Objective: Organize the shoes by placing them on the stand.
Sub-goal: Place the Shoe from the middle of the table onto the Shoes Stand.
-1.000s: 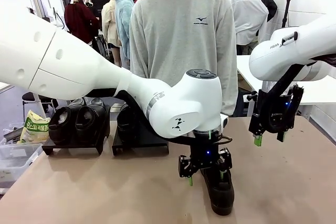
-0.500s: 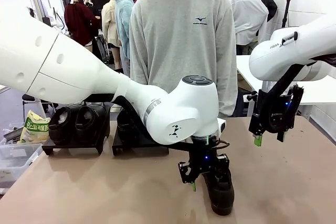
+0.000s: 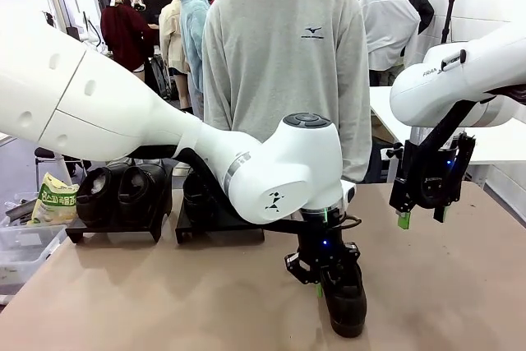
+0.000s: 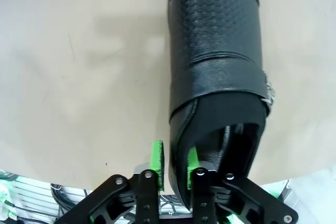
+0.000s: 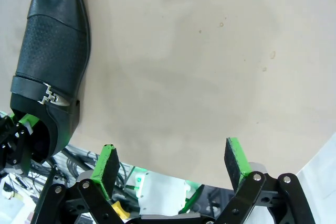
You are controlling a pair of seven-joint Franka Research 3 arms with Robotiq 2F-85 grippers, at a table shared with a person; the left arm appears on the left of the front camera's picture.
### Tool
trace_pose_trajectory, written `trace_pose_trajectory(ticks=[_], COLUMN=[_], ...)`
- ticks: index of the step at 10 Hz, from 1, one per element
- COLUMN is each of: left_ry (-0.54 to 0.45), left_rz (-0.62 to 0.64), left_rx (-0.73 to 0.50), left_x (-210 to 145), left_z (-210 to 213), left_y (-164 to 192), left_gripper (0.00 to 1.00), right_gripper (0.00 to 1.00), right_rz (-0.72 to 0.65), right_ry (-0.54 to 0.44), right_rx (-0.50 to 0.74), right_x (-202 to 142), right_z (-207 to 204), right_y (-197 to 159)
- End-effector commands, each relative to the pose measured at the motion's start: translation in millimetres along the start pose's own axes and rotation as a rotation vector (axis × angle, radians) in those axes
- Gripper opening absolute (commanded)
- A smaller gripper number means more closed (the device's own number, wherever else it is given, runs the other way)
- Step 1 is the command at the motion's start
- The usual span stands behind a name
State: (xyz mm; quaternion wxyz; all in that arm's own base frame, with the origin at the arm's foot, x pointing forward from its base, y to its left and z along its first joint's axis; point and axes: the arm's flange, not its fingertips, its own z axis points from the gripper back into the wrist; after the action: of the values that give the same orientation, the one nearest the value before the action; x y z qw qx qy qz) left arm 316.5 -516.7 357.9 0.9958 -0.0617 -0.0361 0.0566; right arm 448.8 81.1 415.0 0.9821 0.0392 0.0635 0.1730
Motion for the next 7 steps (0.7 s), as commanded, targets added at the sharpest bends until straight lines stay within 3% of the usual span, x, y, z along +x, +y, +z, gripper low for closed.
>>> trace_pose_trajectory(ticks=[1,7], left_ry=[0.008,0.055], left_rz=[-0.013,-0.013], left_rx=[-0.032,-0.034], left_x=[-3,-3], left_z=[5,15], left_y=[5,7], left_gripper=[0.0,0.0], right_gripper=[1.0,1.0], right_rz=[-0.013,-0.013], right_ry=[0.013,0.013], right_rx=[-0.022,-0.022], right_x=[1,1], right_z=[3,3], right_y=[0,0])
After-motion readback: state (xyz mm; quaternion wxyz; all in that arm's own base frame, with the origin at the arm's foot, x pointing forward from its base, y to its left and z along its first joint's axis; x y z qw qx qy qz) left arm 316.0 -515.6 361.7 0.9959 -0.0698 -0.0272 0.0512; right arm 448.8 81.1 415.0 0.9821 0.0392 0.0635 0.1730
